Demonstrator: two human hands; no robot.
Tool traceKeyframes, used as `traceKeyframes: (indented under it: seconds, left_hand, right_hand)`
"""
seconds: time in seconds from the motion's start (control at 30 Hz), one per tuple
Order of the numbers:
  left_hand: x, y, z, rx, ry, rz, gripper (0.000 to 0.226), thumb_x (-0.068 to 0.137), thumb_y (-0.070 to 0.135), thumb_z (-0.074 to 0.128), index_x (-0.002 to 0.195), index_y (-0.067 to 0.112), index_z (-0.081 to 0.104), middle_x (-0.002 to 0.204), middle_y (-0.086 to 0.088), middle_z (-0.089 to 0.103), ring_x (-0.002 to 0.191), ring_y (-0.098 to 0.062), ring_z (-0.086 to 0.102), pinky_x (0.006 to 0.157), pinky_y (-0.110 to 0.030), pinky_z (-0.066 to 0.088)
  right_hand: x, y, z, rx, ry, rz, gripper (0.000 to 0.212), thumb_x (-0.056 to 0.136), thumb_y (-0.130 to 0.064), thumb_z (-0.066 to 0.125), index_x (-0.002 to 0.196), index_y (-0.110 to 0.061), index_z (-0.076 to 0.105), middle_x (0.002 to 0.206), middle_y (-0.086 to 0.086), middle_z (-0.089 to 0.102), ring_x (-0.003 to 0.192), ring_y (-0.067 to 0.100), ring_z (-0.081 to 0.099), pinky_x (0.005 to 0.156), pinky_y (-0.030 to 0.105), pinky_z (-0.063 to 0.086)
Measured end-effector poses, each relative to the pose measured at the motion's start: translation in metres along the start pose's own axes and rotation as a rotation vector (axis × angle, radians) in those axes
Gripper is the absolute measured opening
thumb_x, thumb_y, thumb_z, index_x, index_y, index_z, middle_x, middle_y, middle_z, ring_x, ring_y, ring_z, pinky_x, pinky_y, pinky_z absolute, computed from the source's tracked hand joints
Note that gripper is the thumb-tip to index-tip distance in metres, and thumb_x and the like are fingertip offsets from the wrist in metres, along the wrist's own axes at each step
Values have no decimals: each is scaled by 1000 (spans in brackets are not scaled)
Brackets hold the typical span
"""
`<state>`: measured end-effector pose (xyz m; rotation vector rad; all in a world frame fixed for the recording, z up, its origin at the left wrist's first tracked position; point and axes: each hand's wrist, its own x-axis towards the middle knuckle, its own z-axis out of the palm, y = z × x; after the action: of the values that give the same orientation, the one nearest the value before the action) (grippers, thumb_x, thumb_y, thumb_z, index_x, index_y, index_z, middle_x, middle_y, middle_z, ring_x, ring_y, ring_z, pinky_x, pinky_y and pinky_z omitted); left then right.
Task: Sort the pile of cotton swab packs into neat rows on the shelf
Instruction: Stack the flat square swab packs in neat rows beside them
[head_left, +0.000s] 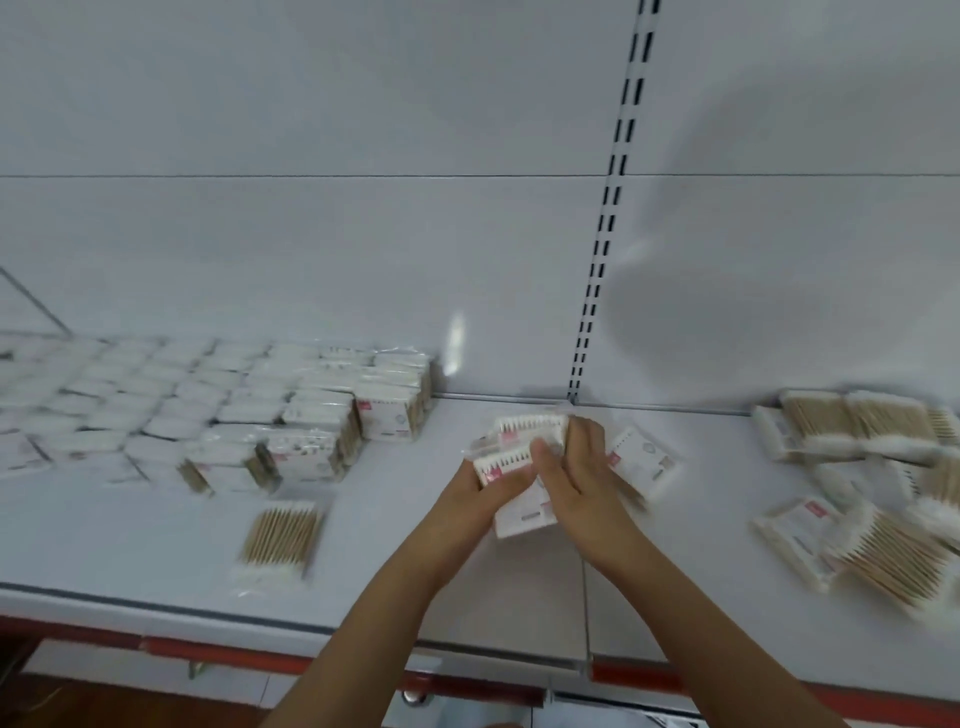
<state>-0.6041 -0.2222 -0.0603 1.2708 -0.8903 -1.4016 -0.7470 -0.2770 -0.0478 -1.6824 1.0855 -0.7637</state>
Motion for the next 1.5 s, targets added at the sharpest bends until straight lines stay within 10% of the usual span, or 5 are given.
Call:
traceKeyframes:
  seconds: [0.6, 0.83, 1.07, 1.33, 1.5]
  left_hand:
    - [-53, 8, -113, 882, 128, 263, 105, 80, 54, 76, 158, 37, 9, 147, 25, 20, 128, 6, 37, 108, -17, 37]
    - [-89, 5, -154, 1046, 381, 515, 49, 95, 43, 56, 141, 26, 51, 137, 15, 45, 128, -1, 45, 106, -18, 40]
    - [-105, -22, -180, 1389, 286, 501, 53, 92, 49, 56, 139, 23, 54, 138, 7, 51, 133, -17, 43, 111, -36, 32]
    - [-127, -27, -195, 1332, 205, 418, 60, 88, 38, 58, 145, 31, 45, 155, 10, 34, 149, -13, 21, 120, -34, 18]
    - [-122, -22, -203, 1266, 234, 507, 44, 97, 35, 55, 139, 20, 56, 149, 8, 49, 140, -8, 40, 115, -31, 33]
  right_hand:
    - [13, -11, 58, 12, -366, 37, 77, 77, -24, 85, 138, -36, 41, 123, -17, 65, 108, -2, 64, 86, 13, 49]
    - [23, -18, 89, 128, -175, 13, 62, 75, -19, 86, 125, -30, 53, 118, -12, 68, 104, 0, 67, 79, 18, 55]
    - [33, -19, 130, -431, -26, -129, 60, 76, -50, 75, 129, -28, 56, 116, -8, 49, 115, 13, 45, 95, 19, 31]
    - [31, -26, 138, -267, -25, -106, 56, 84, -31, 77, 133, -23, 52, 113, -8, 47, 101, 9, 54, 78, -2, 35]
    - [9, -28, 127, -264, 176, -158, 77, 88, -37, 70, 151, -17, 30, 136, -5, 34, 109, 11, 49, 96, 24, 44]
